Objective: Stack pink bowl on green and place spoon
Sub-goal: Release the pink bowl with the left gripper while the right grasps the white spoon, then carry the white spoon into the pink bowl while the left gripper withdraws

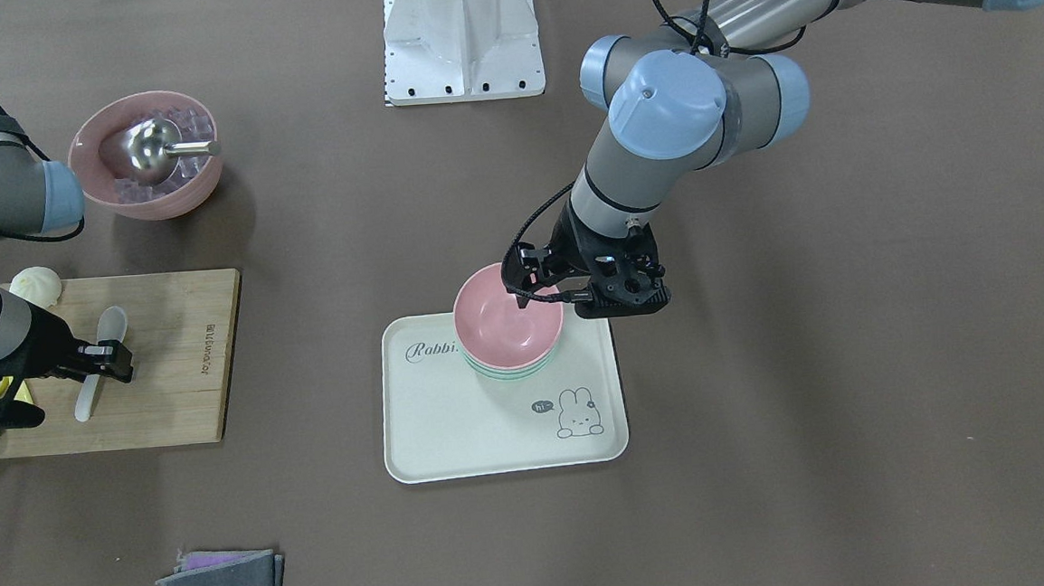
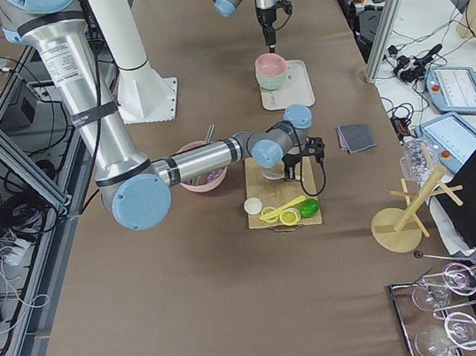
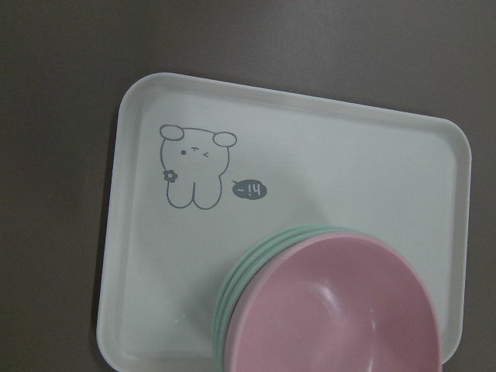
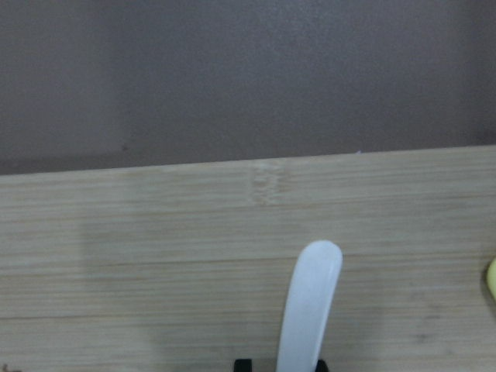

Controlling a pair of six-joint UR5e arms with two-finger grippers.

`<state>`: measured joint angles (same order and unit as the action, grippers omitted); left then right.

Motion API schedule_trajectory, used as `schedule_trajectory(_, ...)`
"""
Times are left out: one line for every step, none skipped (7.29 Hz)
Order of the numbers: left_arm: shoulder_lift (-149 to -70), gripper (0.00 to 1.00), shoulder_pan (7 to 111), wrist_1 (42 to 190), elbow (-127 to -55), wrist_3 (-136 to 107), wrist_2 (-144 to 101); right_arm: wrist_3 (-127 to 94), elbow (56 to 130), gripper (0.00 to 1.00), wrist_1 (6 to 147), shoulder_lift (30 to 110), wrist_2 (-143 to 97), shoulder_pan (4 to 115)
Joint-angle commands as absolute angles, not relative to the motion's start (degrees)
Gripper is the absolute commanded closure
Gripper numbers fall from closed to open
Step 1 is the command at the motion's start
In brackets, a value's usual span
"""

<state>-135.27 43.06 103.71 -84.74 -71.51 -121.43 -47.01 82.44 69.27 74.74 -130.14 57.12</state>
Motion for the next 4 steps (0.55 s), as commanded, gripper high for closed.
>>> schedule_trajectory(-134.7,0.1,43.7,103.5,-85.4,-71.5,-121.4,-47.6,84.1,1.0,69.7,74.0,-134.1,59.0)
schedule_trajectory(-131.1,0.11,46.8,103.8,-88.2,-70.8,-122.3,-50.2,84.3,1.0,70.0,71.0,-134.8,59.8)
schedule_trajectory(-125.1,0.1,50.1,103.1,-93.5,-64.8,-125.0,-56.3,83.9,1.0,70.1,66.1,-134.8,59.7)
schedule_trajectory(-117.5,0.1,54.2,103.0,-97.2,-55.8,-128.2,-66.9,83.7,1.0,70.1,60.7,-134.4,58.5)
